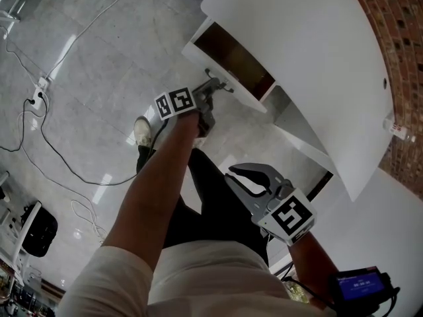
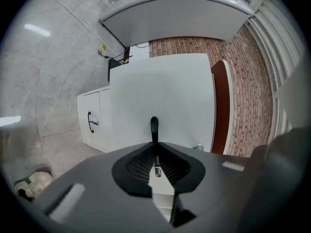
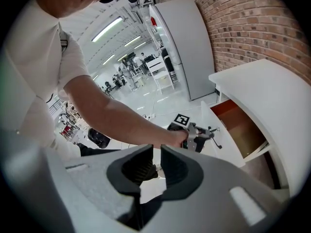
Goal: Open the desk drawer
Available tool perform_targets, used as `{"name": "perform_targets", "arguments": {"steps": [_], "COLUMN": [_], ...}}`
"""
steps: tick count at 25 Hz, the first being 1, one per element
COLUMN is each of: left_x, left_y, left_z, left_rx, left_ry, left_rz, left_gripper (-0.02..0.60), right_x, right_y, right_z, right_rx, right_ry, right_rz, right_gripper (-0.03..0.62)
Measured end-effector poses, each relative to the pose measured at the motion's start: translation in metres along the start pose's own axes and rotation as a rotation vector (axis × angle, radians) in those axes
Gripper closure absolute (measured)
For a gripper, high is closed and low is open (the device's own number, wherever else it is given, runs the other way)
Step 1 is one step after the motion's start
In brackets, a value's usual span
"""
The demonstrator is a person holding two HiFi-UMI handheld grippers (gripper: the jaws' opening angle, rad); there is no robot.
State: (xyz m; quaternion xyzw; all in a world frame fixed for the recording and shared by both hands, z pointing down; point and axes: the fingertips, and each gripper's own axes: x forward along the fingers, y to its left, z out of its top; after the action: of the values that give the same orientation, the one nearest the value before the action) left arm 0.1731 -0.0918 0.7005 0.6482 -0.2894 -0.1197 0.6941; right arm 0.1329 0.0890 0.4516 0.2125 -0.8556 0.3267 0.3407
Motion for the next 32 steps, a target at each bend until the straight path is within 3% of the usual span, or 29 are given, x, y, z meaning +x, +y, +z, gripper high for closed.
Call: {"name": "perform_targets", "arguments": {"steps": [6,15,23,28,32], "left_x": [-0.038,-0.099,-0.185,-0.216,-0.238], "left_y": [0.009,0.006,-0.043,-0.064,-0.08], "left_z": [-0.009,-0.004,0.013,0.023,0.028], "left_rx": [0.046,0.072,0.092,0.14,0.19], "left_ry": [0.078,0.102,0.132,0.176,0.228], "left_rz": [0.035,0.072,0.008,0.006,0.01], "left_gripper": [0.495,0.494,0.524,0.573,0.577], "right_x": [0.01,0.019,0.031,0.038,0.04], "right_y": [0.03,0.048,0.09,0.086,0.084], "right_z": [0.006,0.027,0.07,0.088,0.098], "right_rx": [0.009,-0.006,-0.037,-0.045,-0.058], "right_ry": [-0.001,-0.018,-0.044,-0.082,-0.113], "right_rz": [-0.032,-0.044,-0.074,-0.083,-0.09], "right_gripper": [0.559,0.559,0.559,0.559,0.559]}}
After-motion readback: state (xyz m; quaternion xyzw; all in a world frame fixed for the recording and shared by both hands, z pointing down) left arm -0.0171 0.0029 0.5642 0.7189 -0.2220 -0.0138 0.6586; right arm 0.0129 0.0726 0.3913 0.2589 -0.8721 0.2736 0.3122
